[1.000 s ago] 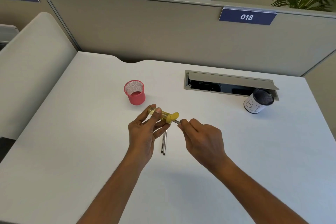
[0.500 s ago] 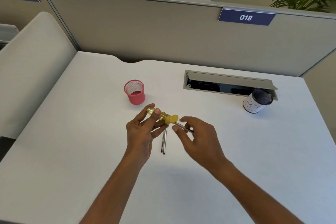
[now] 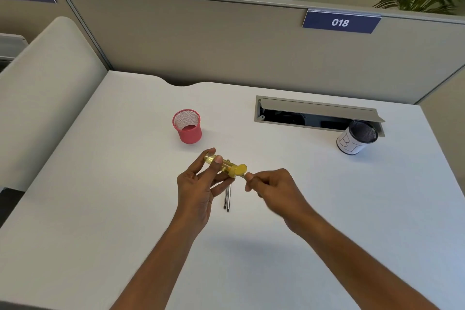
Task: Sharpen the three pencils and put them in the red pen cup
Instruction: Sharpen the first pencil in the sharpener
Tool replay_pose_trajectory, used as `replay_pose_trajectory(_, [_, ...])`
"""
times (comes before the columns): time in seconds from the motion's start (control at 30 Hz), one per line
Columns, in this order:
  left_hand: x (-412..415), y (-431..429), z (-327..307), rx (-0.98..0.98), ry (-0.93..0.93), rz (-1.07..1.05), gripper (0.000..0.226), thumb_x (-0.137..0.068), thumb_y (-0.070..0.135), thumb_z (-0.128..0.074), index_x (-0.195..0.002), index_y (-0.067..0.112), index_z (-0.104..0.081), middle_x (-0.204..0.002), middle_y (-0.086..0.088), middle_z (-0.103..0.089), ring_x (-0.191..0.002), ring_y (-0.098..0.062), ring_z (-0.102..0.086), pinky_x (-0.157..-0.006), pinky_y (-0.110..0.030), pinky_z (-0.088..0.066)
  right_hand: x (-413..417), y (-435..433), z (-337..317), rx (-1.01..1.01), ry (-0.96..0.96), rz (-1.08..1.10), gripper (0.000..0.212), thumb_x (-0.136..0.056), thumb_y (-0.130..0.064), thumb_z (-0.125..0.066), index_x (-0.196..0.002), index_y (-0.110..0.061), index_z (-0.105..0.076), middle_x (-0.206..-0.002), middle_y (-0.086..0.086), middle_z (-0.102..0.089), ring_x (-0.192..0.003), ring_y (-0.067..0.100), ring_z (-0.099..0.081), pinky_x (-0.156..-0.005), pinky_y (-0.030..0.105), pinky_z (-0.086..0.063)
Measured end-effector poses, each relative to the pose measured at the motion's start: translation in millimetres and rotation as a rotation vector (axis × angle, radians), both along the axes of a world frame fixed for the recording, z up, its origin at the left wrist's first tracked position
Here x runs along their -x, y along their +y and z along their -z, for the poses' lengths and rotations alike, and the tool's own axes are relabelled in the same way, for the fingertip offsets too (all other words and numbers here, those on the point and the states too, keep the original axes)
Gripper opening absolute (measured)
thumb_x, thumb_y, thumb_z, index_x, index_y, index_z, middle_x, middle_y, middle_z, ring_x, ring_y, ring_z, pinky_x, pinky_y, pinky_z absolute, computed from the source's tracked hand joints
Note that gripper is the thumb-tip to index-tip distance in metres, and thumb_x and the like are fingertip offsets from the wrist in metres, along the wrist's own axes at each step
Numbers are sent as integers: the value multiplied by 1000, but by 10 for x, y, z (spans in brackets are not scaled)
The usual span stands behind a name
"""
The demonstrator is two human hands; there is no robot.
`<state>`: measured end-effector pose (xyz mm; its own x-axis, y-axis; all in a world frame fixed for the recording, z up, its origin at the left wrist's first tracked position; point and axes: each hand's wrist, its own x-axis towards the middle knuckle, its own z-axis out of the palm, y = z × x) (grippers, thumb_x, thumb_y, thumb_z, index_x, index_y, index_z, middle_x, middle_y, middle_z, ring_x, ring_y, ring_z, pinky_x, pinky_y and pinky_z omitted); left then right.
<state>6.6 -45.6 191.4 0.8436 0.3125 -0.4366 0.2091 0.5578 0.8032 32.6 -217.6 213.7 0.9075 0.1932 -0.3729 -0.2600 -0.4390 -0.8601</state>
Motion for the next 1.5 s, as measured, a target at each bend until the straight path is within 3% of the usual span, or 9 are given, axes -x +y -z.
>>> replay_pose_trajectory(0.13, [37, -1, 15, 11, -2, -1, 40, -82, 17, -78, -121, 10, -71, -100, -21, -78, -97, -40, -77, -84, -46, -64, -62, -59, -162, -188, 414, 20, 23, -97, -22, -64, -84, -7, -77, -53, -7, -34, -51, 15, -20, -49, 26, -18])
replay_pose_trajectory(0.33, [-9, 19, 13, 78, 6, -101, 34, -92, 8, -73, -126, 5, -69, -109, -26, -76, -100, -42, -76, -89, -49, -63, 96, -2, 206, 616, -968, -208, 36, -98, -46, -61, -118, -17, -69, -89, -5, -69, -76, 16, -62, -60, 29, -50])
replay_pose_trajectory(0.5, [-38, 3, -3, 70, 9, -96, 31, -91, 8, -74, -122, 7, -71, -108, -24, -76, -97, -40, -77, -84, -46, -64, 63, -34, 364, 818, -1309, -232, 18, -99, -23, -67, -109, -8, -72, -78, 4, -64, -62, 23, -50, -56, 34, -36])
replay_pose_trajectory(0.63, [-41, 5, 11, 43, 12, -66, 29, -91, 8, -74, -120, 10, -72, -105, -22, -78, -95, -39, -78, -84, -46, -64, 54, -13, 339, 560, -1103, -225, 6, -94, -19, -72, -95, -13, -73, -66, -5, -56, -53, 14, -39, -49, 25, -29])
replay_pose_trajectory(0.93, [-30, 28, 35, 0, 4, 28, 39, -84, 17, -77, -123, 13, -71, -106, -24, -77, -95, -39, -77, -83, -45, -64, -148, -43, -94, -263, 487, 62, 27, -97, -23, -67, -87, 0, -77, -57, -1, -38, -50, 13, -20, -48, 25, -16])
replay_pose_trajectory(1.17, [-132, 58, -27, 2, -11, 12, 33, -90, 9, -75, -123, 12, -72, -106, -22, -78, -97, -38, -78, -84, -47, -64, 58, -27, 247, 497, -842, -235, 36, -96, -47, -63, -119, -19, -68, -87, -8, -68, -71, 8, -59, -55, 23, -48])
replay_pose_trajectory(1.27, [-139, 41, -32, 16, 0, 6, 37, -88, 11, -76, -124, 11, -72, -107, -24, -78, -97, -39, -77, -82, -45, -65, 65, -38, 362, 778, -1162, -288, 21, -96, -28, -71, -107, -11, -70, -72, 0, -56, -57, 18, -48, -39, 28, -35])
replay_pose_trajectory(1.4, [-105, 26, -12, 28, 6, -2, 47, -79, 17, -79, -125, 8, -70, -107, -25, -77, -98, -41, -77, -83, -46, -64, 45, -19, 366, 669, -1098, -270, 11, -96, -23, -70, -91, -14, -71, -64, -5, -52, -48, 15, -34, -40, 27, -28])
replay_pose_trajectory(1.5, [-96, 41, 20, 13, 4, 5, 46, -81, 18, -79, -125, 8, -70, -106, -25, -77, -98, -41, -77, -88, -50, -63, 13, 75, 235, 239, -610, -124, 24, -99, -27, -65, -79, -15, -71, -56, -5, -48, -51, 12, -38, -49, 24, -31])
